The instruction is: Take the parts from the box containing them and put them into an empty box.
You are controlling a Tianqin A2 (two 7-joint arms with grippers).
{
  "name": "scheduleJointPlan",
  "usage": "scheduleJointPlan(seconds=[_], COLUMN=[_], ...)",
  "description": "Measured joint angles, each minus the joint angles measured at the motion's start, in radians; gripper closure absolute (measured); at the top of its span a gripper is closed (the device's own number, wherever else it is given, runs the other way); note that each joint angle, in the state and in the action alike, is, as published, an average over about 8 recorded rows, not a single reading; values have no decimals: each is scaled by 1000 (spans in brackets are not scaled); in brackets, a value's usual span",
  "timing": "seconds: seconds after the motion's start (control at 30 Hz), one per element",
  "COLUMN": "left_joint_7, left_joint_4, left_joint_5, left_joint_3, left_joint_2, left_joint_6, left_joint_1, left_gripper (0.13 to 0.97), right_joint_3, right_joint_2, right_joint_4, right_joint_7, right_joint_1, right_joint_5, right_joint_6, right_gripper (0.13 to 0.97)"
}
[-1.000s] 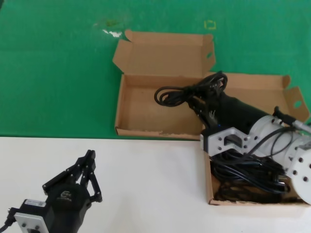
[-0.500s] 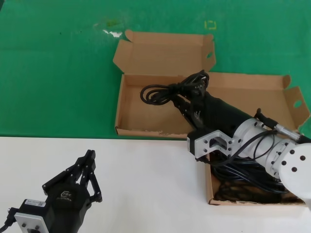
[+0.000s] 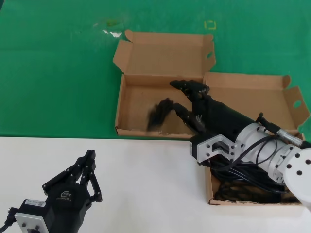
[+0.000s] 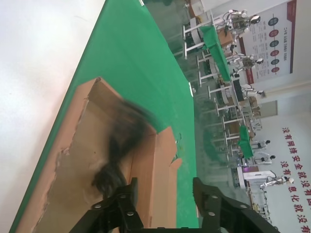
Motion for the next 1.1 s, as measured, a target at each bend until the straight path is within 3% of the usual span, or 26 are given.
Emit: scheduleJointPlan(seconds=[0.27,0.4,0.67,1.1], left_joint_7=[0,0,0,0], left_joint_4=[0,0,0,0], left_joint_5=[0,0,0,0], left_joint_3=[0,0,0,0], left_joint_2=[0,0,0,0], left_joint_6=[0,0,0,0], left_joint_1=[0,0,0,0], left_gripper=[936,936,936,936], right_joint_3=[9,17,37,92], right_joint_2=[9,13,34,78], right_joint_4=[-5,-8,19,115], right_joint_7=[-11,-16,-7,-17], right_joint_1=[-2,2,-4,-48], right_joint_5=[6,8,10,60], right_joint_6=[11,25,50,79], right_gripper=[578,578,373,196])
